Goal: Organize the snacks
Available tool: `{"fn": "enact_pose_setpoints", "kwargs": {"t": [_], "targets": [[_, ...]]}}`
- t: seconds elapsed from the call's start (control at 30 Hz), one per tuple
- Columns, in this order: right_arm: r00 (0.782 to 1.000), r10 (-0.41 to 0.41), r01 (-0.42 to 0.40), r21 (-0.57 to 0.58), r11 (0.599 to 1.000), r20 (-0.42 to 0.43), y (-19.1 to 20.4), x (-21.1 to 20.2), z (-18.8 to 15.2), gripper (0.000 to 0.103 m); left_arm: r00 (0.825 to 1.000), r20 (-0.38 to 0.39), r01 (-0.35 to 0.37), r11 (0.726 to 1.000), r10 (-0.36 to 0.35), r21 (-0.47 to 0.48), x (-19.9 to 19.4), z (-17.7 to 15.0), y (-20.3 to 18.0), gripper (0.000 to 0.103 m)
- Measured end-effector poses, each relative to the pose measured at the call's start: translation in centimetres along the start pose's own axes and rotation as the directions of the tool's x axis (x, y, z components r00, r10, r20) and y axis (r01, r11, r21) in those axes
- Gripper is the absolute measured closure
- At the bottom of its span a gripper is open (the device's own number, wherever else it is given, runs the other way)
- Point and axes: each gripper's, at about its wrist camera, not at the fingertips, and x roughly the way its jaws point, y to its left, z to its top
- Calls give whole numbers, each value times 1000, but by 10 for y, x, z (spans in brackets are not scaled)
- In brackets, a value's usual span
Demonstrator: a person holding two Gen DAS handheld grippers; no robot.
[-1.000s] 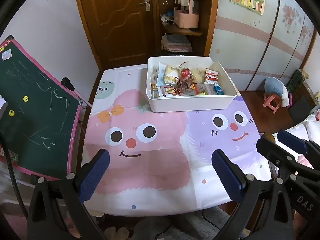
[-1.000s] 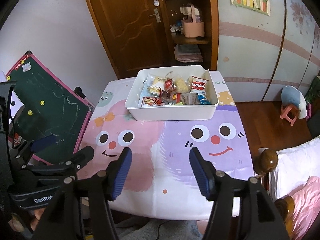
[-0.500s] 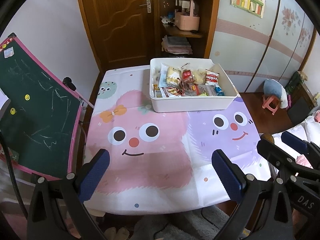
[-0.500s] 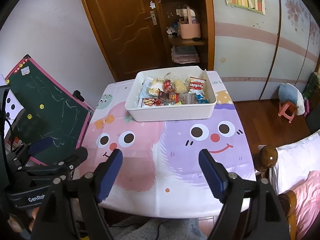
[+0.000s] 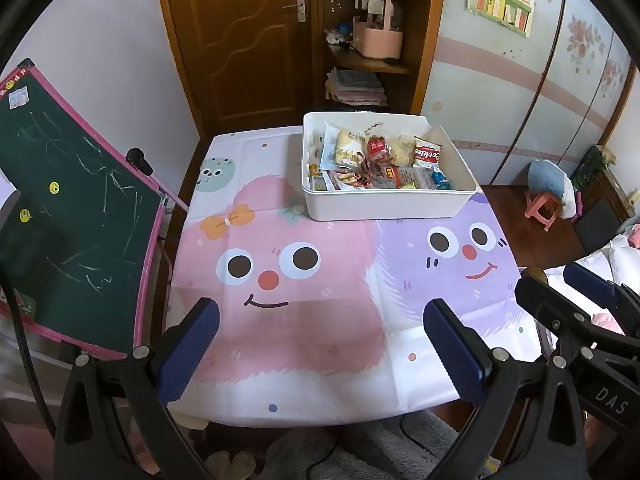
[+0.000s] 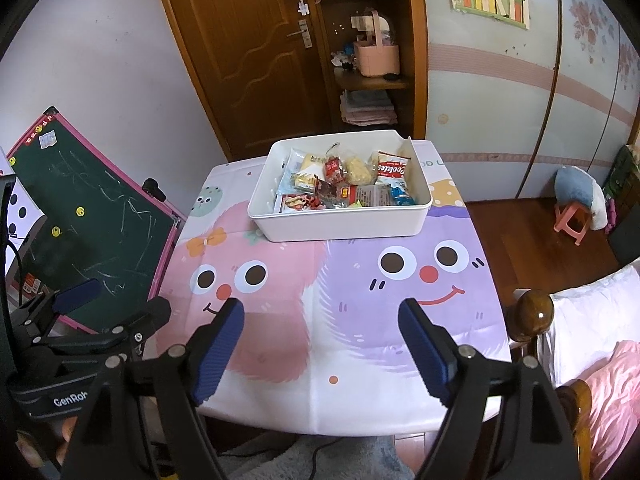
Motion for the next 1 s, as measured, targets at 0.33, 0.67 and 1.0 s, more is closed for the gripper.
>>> {"fn": "enact_pose_setpoints", "kwargs": {"t": [0.33,0.67,1.0], "targets": [[1000,-7,7,9,1000,-1,-5,0,1,23,1000,-2,6,1000,-6,3,5,4,-6,1],[1000,-17,17,12,1000,-1,-8,0,5,23,1000,-6,10,1000,-10,0,6,6,-9,1],[1000,-16,16,11,1000,-2,-7,1,5,23,1000,-6,5,1000,-5,4,11,8,-10,1]]}}
